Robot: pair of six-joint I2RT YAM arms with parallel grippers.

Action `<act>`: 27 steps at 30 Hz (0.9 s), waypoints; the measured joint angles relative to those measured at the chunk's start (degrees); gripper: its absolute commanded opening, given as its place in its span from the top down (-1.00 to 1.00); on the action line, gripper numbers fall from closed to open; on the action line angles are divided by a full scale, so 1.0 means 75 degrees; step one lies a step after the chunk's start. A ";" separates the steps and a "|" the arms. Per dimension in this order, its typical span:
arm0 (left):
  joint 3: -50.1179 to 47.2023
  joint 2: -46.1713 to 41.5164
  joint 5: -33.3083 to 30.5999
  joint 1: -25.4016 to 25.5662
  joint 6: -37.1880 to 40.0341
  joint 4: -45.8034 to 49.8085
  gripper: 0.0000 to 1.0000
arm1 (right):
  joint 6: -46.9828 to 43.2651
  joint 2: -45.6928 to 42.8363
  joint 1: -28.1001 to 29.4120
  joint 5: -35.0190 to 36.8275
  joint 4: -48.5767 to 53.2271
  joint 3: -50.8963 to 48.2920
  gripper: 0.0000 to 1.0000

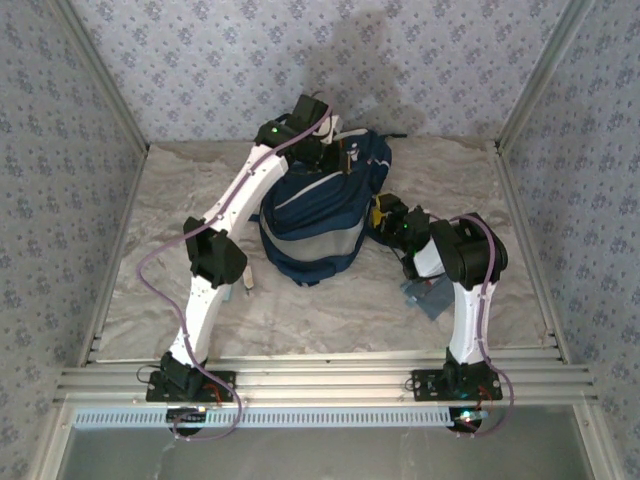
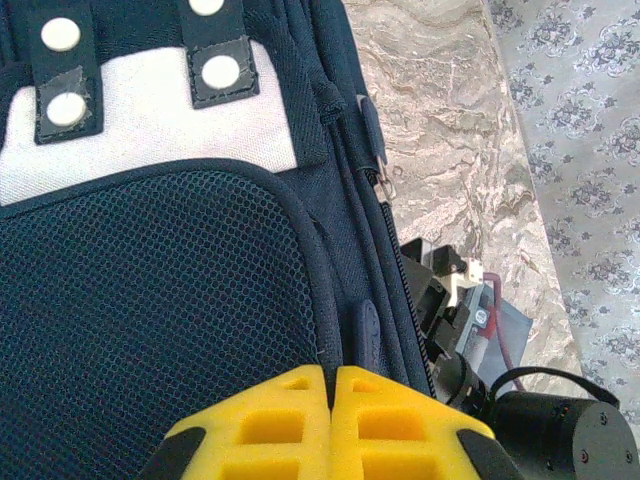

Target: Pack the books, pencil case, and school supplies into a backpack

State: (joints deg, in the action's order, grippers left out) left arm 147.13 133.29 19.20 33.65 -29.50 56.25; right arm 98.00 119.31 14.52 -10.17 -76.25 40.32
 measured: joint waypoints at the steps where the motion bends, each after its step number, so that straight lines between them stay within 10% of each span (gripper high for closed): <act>1: -0.0012 0.0000 0.0000 0.0006 0.0000 -0.0015 1.00 | 0.0047 -0.0012 0.0000 0.0003 -0.0047 -0.0006 -0.16; 27: -0.0157 0.0000 0.0026 0.0015 -0.0017 -0.0160 1.00 | 0.0609 -0.0341 -0.0026 0.0166 -0.0239 0.0085 -0.07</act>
State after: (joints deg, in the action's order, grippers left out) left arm 145.95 133.29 19.40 33.76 -29.63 55.05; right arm 102.56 116.75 14.33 -8.93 -78.04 40.95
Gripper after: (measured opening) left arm 0.054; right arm 0.537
